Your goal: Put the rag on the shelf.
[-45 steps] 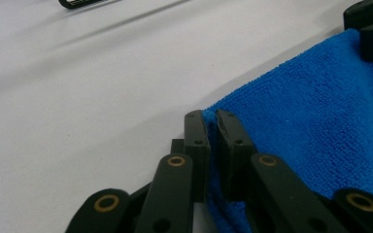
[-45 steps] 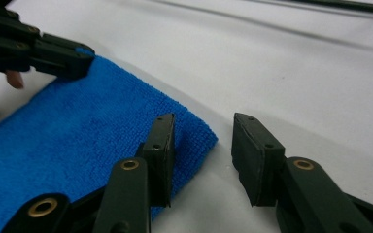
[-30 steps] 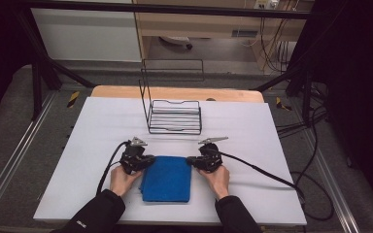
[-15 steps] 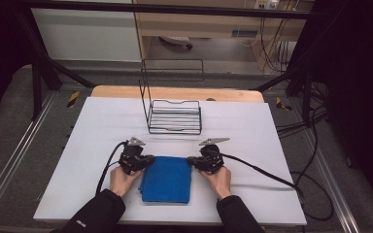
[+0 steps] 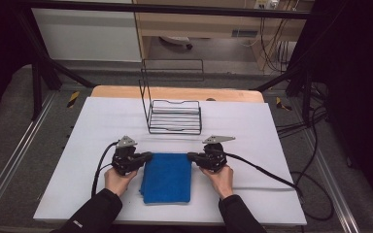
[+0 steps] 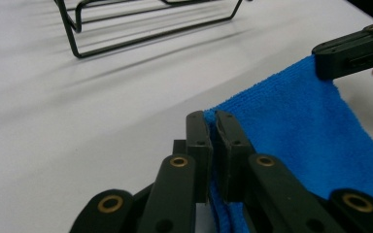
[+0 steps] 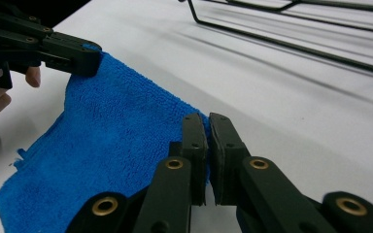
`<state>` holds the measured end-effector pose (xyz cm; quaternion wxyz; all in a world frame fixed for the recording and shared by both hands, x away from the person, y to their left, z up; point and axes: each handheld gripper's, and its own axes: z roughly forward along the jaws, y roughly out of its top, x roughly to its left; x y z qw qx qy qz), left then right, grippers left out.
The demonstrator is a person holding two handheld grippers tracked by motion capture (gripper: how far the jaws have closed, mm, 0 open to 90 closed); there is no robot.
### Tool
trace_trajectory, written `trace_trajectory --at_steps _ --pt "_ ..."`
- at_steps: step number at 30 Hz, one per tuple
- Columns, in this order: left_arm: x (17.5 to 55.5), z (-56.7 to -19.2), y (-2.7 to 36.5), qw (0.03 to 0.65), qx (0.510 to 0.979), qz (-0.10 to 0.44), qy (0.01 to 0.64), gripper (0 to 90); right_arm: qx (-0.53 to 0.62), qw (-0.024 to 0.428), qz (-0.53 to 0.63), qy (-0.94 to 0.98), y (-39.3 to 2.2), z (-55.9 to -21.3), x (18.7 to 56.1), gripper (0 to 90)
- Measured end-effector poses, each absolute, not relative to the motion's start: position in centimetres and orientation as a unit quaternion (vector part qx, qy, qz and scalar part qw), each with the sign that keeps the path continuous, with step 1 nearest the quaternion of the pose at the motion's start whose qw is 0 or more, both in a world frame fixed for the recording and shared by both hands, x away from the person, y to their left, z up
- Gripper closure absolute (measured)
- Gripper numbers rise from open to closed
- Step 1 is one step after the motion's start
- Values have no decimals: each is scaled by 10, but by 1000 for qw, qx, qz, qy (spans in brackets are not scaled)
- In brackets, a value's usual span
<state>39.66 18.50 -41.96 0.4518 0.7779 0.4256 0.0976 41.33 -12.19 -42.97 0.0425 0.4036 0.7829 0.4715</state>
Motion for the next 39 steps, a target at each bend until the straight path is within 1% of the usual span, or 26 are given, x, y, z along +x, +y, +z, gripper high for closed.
trace_trajectory --at_steps 4,8,19,24,39 --pt "392 -413 186 462 777 110 413 848 398 46 483 778 -123 -424 411 865" --pt "387 -407 187 465 777 133 404 848 382 68 487 783 -122 -417 407 865" --pt "379 -394 191 500 761 130 392 846 362 91 515 771 -126 -398 400 866" --pt "373 -388 190 504 757 149 388 845 349 111 522 770 -125 -390 395 867" --pt "363 -368 191 529 746 162 371 846 327 138 543 761 -128 -368 385 867"
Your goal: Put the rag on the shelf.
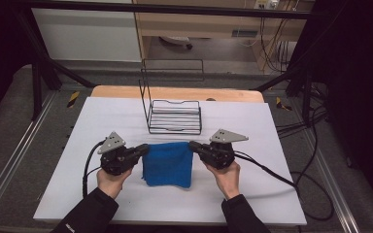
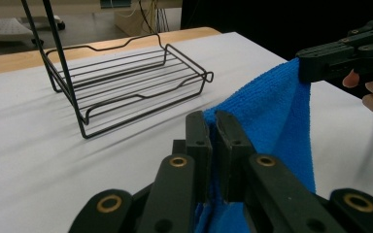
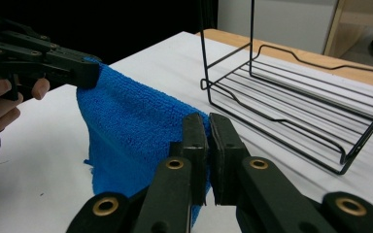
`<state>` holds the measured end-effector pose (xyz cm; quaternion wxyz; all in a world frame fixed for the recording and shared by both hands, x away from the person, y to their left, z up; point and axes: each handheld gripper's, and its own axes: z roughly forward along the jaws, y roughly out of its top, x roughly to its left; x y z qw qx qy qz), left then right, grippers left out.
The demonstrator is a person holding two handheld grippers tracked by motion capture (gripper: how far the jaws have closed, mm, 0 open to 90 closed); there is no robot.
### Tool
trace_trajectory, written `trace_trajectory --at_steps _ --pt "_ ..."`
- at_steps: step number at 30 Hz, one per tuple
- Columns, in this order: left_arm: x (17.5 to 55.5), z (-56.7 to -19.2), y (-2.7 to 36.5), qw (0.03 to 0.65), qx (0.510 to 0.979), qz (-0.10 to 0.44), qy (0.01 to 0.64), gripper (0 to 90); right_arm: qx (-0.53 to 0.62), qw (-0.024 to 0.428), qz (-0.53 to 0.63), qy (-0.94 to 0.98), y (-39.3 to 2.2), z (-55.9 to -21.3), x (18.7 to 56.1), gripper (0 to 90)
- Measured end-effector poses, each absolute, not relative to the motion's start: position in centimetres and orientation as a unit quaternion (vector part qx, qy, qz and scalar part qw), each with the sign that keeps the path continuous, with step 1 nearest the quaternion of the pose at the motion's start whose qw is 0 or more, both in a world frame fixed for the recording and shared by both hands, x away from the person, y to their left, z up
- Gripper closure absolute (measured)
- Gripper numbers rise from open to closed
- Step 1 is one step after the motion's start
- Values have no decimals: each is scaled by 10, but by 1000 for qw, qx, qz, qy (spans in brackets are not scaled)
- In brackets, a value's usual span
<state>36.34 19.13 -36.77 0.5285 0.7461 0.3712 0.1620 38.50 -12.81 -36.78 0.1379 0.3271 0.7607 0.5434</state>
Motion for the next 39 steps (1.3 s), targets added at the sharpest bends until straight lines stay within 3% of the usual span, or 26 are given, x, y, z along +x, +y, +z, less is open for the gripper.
trace_trajectory --at_steps 39 --pt "373 -316 186 594 696 205 347 846 299 213 599 712 -134 -307 373 868"
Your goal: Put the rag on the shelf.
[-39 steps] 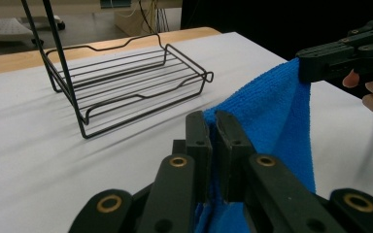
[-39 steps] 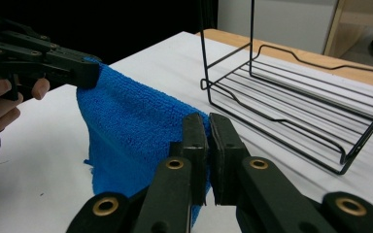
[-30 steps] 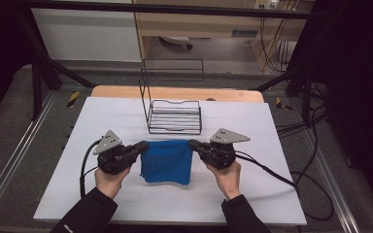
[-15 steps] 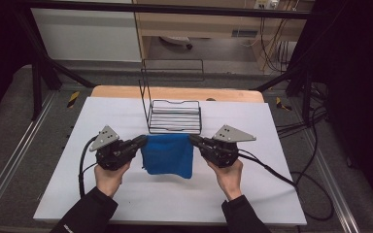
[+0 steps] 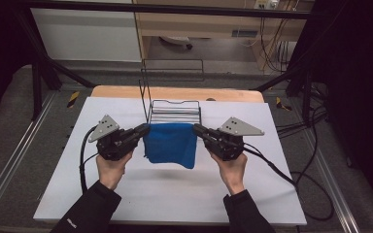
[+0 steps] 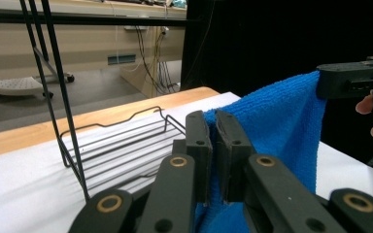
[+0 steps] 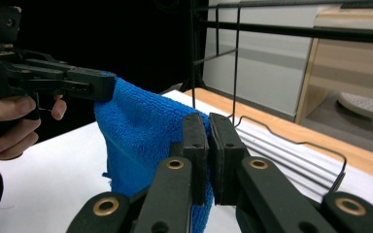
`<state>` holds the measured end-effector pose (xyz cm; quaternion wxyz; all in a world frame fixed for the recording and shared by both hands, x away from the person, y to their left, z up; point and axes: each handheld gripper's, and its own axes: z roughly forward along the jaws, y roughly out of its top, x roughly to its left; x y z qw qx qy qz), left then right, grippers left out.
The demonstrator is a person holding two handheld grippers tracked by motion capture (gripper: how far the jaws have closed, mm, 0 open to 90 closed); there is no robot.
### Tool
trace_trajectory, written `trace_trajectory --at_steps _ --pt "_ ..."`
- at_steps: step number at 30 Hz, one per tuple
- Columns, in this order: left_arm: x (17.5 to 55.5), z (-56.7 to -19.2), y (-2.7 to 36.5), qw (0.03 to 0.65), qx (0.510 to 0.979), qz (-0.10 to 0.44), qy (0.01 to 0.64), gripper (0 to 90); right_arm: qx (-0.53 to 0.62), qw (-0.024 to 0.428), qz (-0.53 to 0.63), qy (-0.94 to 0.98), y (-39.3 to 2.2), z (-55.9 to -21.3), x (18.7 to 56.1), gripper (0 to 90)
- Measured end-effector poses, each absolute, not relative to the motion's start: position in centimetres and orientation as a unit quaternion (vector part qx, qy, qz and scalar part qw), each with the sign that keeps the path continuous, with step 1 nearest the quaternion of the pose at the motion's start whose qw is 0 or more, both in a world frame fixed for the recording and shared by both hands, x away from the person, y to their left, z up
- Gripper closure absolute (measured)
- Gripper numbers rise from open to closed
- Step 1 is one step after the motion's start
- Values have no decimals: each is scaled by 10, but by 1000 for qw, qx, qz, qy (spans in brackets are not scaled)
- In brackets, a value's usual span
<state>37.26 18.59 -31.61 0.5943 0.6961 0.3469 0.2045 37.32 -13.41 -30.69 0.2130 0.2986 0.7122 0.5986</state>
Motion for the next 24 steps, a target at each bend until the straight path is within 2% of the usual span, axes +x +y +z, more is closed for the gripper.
trace_trajectory --at_steps 24 --pt "396 -272 181 620 668 231 339 847 299 254 617 682 -132 -260 394 868"
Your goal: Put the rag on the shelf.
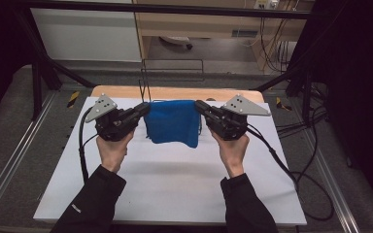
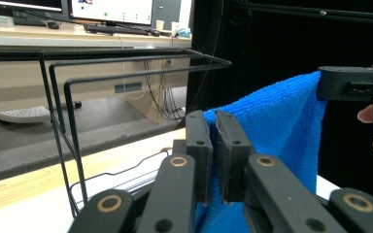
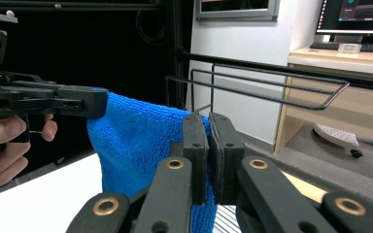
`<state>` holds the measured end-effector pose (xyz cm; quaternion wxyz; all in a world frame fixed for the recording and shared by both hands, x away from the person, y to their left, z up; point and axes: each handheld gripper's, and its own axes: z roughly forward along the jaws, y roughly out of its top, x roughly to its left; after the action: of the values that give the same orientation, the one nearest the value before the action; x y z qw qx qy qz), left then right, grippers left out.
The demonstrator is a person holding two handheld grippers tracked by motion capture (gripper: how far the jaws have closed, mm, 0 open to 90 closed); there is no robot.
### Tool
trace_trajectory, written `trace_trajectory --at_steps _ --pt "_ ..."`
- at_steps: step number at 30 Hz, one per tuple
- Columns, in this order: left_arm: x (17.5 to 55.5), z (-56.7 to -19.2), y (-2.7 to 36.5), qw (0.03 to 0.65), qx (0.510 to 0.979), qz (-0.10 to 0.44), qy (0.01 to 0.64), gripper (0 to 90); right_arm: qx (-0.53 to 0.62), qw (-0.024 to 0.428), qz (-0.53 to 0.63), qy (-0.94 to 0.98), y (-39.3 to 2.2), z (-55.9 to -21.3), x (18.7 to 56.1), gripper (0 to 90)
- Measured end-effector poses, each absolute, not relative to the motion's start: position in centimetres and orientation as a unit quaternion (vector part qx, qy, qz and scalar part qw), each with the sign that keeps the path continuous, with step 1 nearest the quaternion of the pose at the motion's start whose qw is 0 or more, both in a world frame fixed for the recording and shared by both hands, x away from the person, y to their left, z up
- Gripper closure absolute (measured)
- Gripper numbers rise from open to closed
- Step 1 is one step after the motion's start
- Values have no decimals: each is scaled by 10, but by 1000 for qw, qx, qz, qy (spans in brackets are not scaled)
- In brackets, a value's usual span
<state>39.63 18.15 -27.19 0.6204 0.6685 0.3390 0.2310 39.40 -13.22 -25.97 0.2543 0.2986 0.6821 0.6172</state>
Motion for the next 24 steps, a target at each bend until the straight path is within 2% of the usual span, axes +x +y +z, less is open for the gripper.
trace_trajectory --at_steps 24 --pt "423 -229 175 640 645 249 336 849 300 284 620 667 -133 -220 418 869"
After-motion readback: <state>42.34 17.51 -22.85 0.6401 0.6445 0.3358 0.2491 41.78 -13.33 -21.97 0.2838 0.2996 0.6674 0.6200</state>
